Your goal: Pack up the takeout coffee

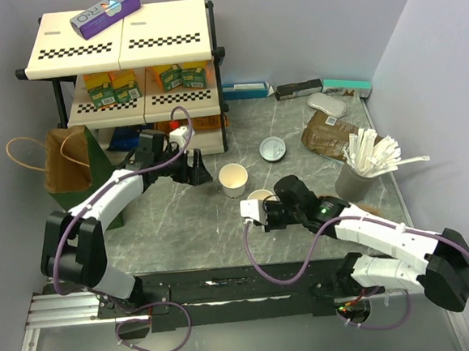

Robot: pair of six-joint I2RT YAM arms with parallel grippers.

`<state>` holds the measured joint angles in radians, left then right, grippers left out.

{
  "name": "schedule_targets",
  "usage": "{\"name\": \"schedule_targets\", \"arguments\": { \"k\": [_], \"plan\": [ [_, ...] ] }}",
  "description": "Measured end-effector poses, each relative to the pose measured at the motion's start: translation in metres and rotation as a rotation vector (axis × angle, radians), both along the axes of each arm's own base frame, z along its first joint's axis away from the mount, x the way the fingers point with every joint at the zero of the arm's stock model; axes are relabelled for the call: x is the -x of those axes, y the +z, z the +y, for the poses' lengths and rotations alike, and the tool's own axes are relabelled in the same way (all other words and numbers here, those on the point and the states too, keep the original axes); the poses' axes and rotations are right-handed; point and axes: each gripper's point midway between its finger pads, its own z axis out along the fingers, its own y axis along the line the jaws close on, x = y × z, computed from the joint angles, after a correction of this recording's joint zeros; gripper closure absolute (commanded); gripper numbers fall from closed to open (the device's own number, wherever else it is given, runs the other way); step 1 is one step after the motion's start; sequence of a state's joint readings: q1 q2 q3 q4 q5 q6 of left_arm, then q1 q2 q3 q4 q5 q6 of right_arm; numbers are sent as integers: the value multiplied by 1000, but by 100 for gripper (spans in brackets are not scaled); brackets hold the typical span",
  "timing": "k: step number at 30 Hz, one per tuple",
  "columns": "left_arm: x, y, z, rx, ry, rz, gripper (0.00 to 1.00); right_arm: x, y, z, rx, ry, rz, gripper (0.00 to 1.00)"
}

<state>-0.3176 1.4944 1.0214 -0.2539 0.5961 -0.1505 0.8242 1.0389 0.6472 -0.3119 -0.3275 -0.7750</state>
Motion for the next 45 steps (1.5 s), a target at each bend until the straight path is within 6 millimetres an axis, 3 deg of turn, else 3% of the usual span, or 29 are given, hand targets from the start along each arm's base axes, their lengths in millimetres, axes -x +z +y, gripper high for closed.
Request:
{"name": "schedule_targets", "arguments": {
  "k": [4,9,14,25,29,32,37,41,45],
  "plan": [
    [0,-4,0,-4,0,12,13,2,-8,0,5,-31,61,98],
    [0,-6,0,-4,0,17,13,2,-9,-1,-7,-67,101,67],
    [0,-8,0,-5,0,22,14,1,-3,-7,34,-88,143,55],
    [-4,-2,-1,-3,-6,4,14,-22,98,7,-66,-65,50,53],
    [-1,-2,1,-23,-19,2,13,-44,116,26,-71,-43,25,53],
    [3,1,6,-50,-16,-2,13,-68,110,48,-36,-21,41,52],
    [14,17,19,-65,11,-6,13,-91,74,69,77,16,120,44],
    [17,23,34,-70,58,-24,12,-89,46,67,164,45,186,42],
    [18,17,47,-78,106,-6,12,-84,38,61,204,61,211,44]
  ]
}}
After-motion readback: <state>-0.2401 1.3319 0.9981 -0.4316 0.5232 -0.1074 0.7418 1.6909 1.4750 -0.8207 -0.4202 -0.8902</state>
